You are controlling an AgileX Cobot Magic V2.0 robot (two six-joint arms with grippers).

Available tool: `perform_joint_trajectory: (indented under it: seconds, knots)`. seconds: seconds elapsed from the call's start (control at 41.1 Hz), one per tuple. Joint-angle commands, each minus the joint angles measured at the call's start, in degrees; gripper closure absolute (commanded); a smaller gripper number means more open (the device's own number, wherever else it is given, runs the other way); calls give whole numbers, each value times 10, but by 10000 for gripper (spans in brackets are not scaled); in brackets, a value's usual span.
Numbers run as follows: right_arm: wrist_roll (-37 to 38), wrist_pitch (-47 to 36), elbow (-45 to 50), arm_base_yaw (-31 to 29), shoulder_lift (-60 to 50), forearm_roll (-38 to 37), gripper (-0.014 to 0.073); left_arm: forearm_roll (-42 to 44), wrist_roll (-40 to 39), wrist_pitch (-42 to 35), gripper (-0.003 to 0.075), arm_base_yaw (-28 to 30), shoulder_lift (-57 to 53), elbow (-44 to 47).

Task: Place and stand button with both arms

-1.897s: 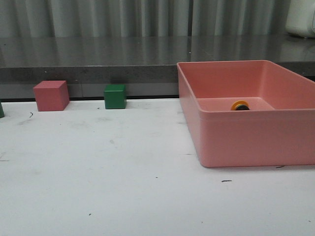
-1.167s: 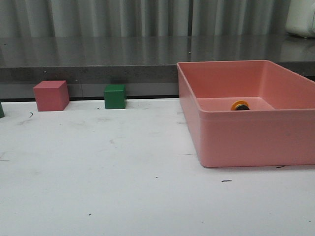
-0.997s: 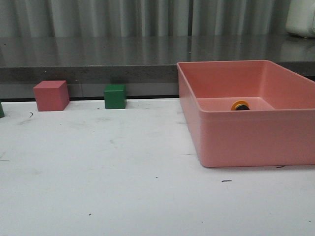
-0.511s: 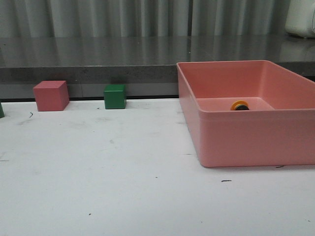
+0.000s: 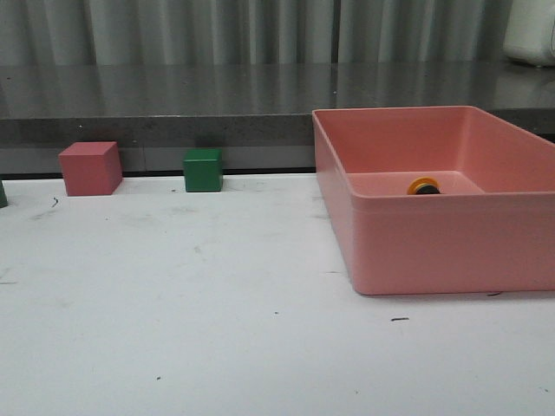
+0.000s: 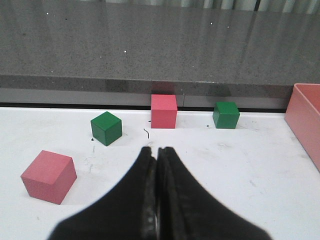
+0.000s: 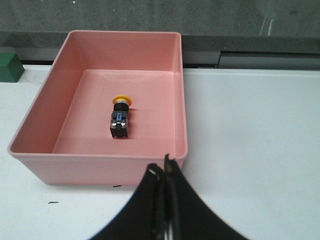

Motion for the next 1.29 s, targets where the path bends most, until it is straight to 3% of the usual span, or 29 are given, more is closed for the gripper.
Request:
perform_joint_trajectory:
  seconds: [0.0, 0.219, 0.292, 0.365, 0.462, 0.511, 0.608, 0.754, 1.046, 1.265]
  knots:
    - [-4, -39, -18, -3, 24, -5, 662, -8, -5, -41, 740, 1, 20, -19]
    - [-5, -33, -16, -3, 51, -5, 657, -8, -5, -42, 737, 1, 40, -18]
    - [-6, -31, -16, -3, 58, -5, 606, -8, -5, -42, 684, 1, 46, -18]
    - [-7, -30, -16, -3, 64, -5, 484, -8, -5, -44, 547, 1, 50, -18]
    - [-8, -31, -16, -2, 69, -5, 230, -8, -5, -48, 332, 1, 52, -18]
    - [-8, -32, -16, -2, 70, -5, 95, -8, -5, -50, 262, 1, 52, -18]
    - [-8, -33, -16, -2, 70, -5, -32, -8, -5, -50, 240, 1, 52, -18]
    - [-8, -29, -24, 0, 74, 17, -31, -12, -5, -51, 270, -10, 52, -18]
    - [-20, 49, -103, 64, 156, 21, 25, -18, -5, -57, 281, -101, 52, -18]
    - [-28, 76, -164, 96, 253, 21, 25, -18, -5, -57, 281, -111, 52, -18]
